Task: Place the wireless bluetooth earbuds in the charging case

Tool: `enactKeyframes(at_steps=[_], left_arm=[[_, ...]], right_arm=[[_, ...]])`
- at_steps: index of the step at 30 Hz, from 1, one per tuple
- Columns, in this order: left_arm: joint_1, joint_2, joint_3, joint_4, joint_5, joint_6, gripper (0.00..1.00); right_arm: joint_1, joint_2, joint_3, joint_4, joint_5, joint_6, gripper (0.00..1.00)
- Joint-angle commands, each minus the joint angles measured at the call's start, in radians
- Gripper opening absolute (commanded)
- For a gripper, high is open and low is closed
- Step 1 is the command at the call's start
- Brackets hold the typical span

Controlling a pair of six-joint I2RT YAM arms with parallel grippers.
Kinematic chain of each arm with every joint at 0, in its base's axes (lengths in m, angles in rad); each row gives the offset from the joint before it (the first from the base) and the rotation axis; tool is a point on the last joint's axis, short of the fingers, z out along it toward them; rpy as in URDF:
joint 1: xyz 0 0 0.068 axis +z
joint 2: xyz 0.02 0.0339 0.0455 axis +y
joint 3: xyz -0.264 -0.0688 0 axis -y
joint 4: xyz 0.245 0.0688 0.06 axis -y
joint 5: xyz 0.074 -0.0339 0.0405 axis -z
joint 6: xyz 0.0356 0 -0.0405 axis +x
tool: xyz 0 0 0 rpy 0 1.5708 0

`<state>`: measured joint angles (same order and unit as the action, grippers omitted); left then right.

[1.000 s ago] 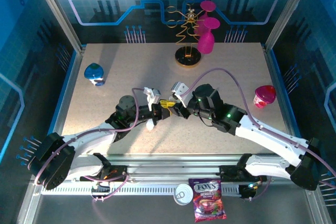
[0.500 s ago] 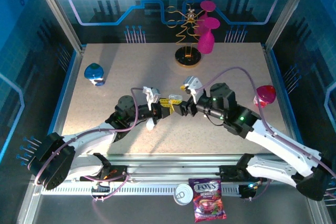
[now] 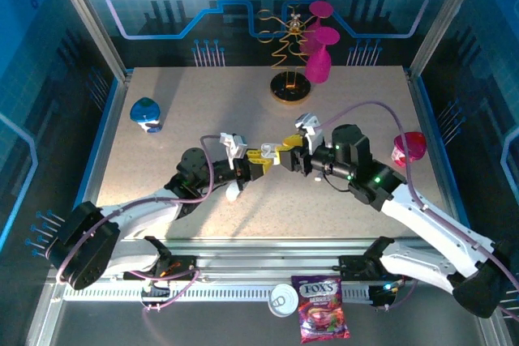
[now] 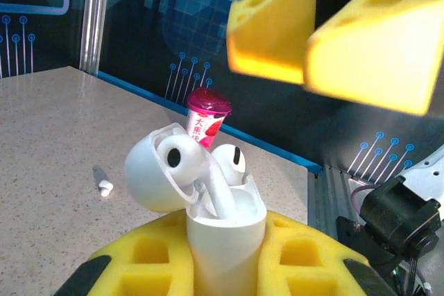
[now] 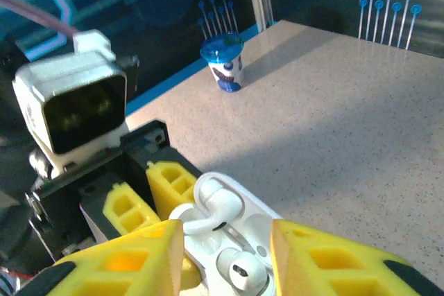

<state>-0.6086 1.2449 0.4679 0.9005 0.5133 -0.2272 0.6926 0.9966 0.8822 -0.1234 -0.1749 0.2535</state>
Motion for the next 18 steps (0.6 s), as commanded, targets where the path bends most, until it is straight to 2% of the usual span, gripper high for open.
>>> enactKeyframes(at_steps=[1,7,18], left_arm=[[0.004,0.015,-0.023,0.066,0.011,0.041,0.05],[0.003,0.040,-0.049,0.148,0.038,0.089,0.04],[0.004,0.047,-0.043,0.163,0.047,0.093,0.05]], right_arm=[[-0.004,0.024,0.059,-0.035,-0.046,0.019,0.31],[-0.003,0.075,0.096,-0.069,-0.049,0.025,0.33],[-0.002,0.134,0.109,-0.071,-0.083,0.033,0.35]])
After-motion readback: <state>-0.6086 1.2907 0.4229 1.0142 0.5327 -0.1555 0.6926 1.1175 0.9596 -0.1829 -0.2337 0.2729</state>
